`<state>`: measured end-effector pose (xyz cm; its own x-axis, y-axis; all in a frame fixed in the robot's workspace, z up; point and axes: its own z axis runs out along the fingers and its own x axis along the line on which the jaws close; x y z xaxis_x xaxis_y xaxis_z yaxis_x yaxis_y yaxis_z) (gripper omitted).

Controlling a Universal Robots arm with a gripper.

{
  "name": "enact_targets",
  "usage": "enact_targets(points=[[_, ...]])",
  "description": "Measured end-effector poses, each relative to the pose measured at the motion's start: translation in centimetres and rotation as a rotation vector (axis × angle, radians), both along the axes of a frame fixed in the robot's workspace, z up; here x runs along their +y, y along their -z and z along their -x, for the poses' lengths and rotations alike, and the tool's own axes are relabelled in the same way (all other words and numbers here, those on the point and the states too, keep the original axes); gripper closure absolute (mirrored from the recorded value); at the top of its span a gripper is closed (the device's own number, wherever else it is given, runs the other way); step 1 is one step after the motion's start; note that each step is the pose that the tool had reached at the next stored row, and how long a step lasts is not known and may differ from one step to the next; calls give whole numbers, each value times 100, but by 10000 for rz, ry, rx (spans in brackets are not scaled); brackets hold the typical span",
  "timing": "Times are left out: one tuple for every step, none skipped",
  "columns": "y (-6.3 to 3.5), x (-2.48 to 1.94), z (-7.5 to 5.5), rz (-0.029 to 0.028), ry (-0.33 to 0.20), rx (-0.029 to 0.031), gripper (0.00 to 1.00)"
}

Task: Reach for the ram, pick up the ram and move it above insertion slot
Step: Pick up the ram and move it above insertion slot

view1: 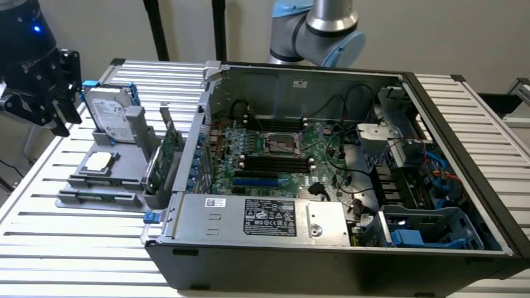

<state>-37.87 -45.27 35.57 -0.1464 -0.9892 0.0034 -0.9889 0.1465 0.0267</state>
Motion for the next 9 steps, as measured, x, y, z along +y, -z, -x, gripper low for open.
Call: enact_targets(points=[[0,0,0,0,-40,0,64],[2,0,0,0,-79,0,64],[8,0,-1,-2,-126,-2,64],[16,-1,0,-1,-172,-1,64],[30,-2,1,1,-230,0,64],[48,-3,1,0,-299,0,64],[65,-5,1,0,-377,0,64],[83,-6,0,1,-475,0,64],[103,-7,0,0,-595,0,64]])
